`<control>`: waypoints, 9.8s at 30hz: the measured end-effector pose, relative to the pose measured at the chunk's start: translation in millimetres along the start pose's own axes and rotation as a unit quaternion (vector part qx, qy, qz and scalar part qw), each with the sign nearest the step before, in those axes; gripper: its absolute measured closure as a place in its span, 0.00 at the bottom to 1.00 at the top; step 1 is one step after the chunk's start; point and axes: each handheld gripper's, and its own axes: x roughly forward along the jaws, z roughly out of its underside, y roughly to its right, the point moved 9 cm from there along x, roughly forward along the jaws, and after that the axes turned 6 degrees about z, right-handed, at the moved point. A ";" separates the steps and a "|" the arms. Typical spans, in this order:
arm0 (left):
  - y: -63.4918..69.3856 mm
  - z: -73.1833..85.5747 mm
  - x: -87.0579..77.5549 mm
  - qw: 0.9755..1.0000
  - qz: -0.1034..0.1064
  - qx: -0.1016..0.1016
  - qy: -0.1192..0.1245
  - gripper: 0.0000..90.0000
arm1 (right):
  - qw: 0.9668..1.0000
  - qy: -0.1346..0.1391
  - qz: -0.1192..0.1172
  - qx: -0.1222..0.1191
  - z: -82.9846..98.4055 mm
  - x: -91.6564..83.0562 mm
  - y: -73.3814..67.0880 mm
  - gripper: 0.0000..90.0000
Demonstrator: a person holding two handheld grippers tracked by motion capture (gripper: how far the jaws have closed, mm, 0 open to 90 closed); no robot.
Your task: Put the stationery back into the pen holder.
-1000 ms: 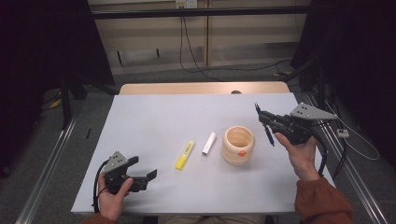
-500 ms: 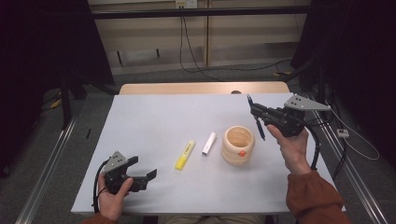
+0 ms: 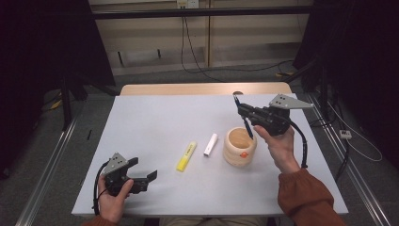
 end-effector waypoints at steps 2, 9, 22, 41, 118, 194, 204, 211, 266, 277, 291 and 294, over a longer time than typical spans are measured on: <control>0.0 -0.1 0.0 1.000 0.000 0.001 0.000 0.07 | 1.000 0.000 -0.004 -0.004 4.3 3.8 -1.3 0.90; 0.2 -0.4 -0.1 1.000 0.000 0.002 0.000 0.07 | 1.000 -0.015 -0.013 -0.016 20.8 15.3 -9.1 0.90; -0.1 0.3 0.5 1.000 0.002 0.004 -0.004 0.07 | 1.000 -0.020 0.006 -0.003 39.7 18.9 0.6 0.90; 0.7 0.5 0.6 1.000 0.005 0.005 -0.005 0.07 | 0.999 -0.046 0.018 0.007 63.4 16.5 6.8 0.89; 29.0 -14.3 40.7 0.997 -0.009 0.062 -0.048 0.10 | 0.982 -0.171 0.075 0.010 145.9 -83.6 8.7 0.14; 38.7 -10.5 111.3 0.976 -0.021 0.009 -0.217 0.75 | 0.979 -0.196 0.060 0.006 161.4 -82.5 6.7 0.14; 34.0 -16.1 103.2 0.980 -0.006 0.013 -0.199 0.75 | 0.979 -0.198 0.058 0.002 161.6 -82.0 5.3 0.14; 32.1 -23.9 94.7 0.983 0.007 0.019 -0.181 0.75 | 0.979 -0.198 0.058 0.002 161.7 -81.9 5.2 0.14; 120.2 -0.2 65.7 0.963 0.159 0.093 -0.197 0.75 | 0.955 -0.195 -0.010 -0.222 168.0 -65.9 -93.1 0.18; 129.4 0.3 70.8 0.957 0.178 0.098 -0.207 0.75 | 0.941 -0.177 0.002 -0.290 165.5 -63.7 -100.0 0.24; 139.2 -3.9 74.9 0.951 0.192 0.111 -0.216 0.75 | 0.916 -0.146 -0.004 -0.374 162.8 -50.1 -115.5 0.29; 142.6 -6.0 77.7 0.950 0.195 0.113 -0.217 0.75 | 0.908 -0.142 0.003 -0.393 161.5 -48.6 -115.3 0.33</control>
